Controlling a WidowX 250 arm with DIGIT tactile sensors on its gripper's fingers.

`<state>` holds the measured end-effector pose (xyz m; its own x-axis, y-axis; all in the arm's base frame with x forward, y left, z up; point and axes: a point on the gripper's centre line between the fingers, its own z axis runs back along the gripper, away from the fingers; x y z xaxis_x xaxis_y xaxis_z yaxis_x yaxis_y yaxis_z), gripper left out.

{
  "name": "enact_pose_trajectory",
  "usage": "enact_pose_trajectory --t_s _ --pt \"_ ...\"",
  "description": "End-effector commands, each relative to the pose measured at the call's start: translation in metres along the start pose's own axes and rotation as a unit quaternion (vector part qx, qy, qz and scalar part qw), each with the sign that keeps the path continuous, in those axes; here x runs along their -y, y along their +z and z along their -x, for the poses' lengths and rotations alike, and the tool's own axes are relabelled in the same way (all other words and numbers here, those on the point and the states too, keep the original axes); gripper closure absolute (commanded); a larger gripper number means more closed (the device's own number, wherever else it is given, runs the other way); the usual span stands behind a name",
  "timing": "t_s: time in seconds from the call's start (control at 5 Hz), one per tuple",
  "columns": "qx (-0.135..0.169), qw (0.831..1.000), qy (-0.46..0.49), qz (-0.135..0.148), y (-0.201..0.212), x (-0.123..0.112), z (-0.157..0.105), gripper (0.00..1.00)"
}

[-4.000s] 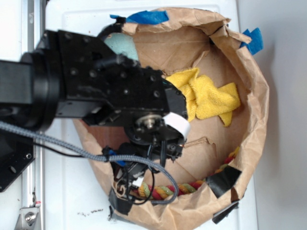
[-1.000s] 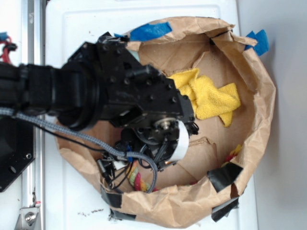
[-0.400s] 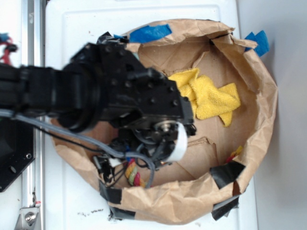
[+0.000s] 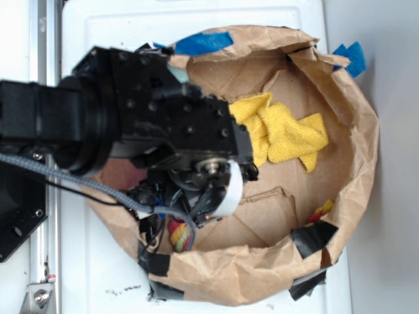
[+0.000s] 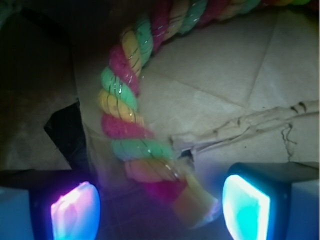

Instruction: Grab the multicolored rope.

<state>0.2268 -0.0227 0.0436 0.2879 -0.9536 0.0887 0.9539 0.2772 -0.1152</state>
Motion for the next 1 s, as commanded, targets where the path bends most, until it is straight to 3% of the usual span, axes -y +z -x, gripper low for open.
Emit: enact_pose_trajectory --t_s 0.0,0.4,0.6,0.8 --pt "-0.012 1.0 0.001 -0.003 -0.0177 -0.0034 -0.003 0.0" --pt "-0.016 1.0 -0.002 -0.001 -0.0252 -0.0055 -0.0059 0.0" --pt "-0.007 1.0 0.0 0.001 -0.024 -0.0046 -0.0053 1.0" --pt "-0.004 1.0 -0.002 0.0 -0.0227 -0.003 -0.0056 1.0"
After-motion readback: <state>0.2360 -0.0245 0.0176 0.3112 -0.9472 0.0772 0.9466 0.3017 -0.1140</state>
